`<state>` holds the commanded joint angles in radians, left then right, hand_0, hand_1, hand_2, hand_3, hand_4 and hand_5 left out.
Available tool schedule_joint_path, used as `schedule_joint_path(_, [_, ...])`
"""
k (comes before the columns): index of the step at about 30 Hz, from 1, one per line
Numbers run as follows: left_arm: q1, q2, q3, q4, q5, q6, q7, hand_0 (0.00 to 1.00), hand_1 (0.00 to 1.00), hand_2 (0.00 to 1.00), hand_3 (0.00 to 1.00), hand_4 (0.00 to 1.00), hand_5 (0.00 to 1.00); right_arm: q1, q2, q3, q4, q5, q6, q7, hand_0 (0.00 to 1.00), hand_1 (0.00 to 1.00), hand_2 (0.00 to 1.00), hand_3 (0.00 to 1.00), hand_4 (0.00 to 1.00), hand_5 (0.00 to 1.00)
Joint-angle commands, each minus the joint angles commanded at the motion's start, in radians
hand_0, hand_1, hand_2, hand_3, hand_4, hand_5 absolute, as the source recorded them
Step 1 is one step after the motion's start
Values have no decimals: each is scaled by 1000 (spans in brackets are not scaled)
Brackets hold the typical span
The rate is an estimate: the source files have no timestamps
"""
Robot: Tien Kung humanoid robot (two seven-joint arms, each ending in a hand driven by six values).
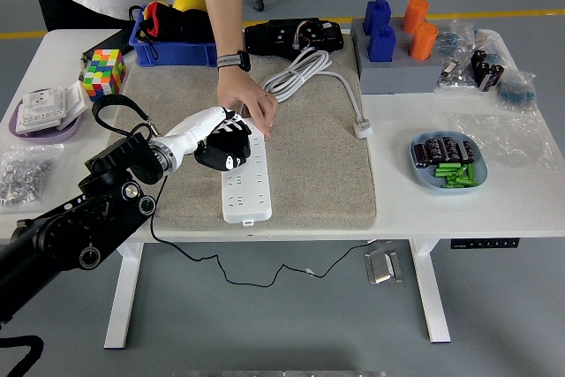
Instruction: Pull the plug out,throw it away,press the button
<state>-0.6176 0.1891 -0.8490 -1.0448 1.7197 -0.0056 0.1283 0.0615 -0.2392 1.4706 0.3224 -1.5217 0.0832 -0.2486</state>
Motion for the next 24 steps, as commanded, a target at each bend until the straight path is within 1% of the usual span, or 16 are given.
schedule_joint_path(3, [4,3,-27,-20,7,6,-6,410,333,384,549,600,2,-1,0,-1,0,0,0,0,767,729,724,713,883,658])
schedule_joint_path(5, [3,4,-52,-18,13,11,-8,410,332,382,548,601,2,-2,1,-1,0,0,0,0,767,729,724,713,883,658])
schedule_joint_path(10, [-7,6,-88,54,28,20,-13,410,332,382,548,601,2,-2,2,-2,1,0,0,0,767,729,724,713,883,658])
schedule_joint_path(16, [-16,6,-89,144,31,29,-19,412,338,383,548,603,2,-4,5,4,-1,-2,0,0,767,729,724,713,883,658])
schedule_joint_path(17, [-18,5,-89,156,30,31,-20,455,358,390,560,606,2,-4,5,5,-1,-2,0,0,767,729,724,713,883,658])
schedule_joint_path(19, [-19,4,-88,184,30,31,-18,455,358,390,560,606,2,-3,5,5,-1,-1,0,0,767,729,724,713,883,658])
schedule_joint_path(22, [-18,4,-85,200,28,32,-17,455,358,390,560,606,2,-3,5,5,0,0,0,0,767,729,724,713,883,658])
schedule_joint_path(23, [-18,5,-83,204,26,32,-17,569,470,483,593,625,2,-3,5,5,0,0,0,0,767,729,724,713,883,658])
schedule_joint_path(24, [-18,5,-82,207,25,32,-17,569,470,483,593,625,2,-3,5,5,0,-1,0,0,767,729,724,713,883,658])
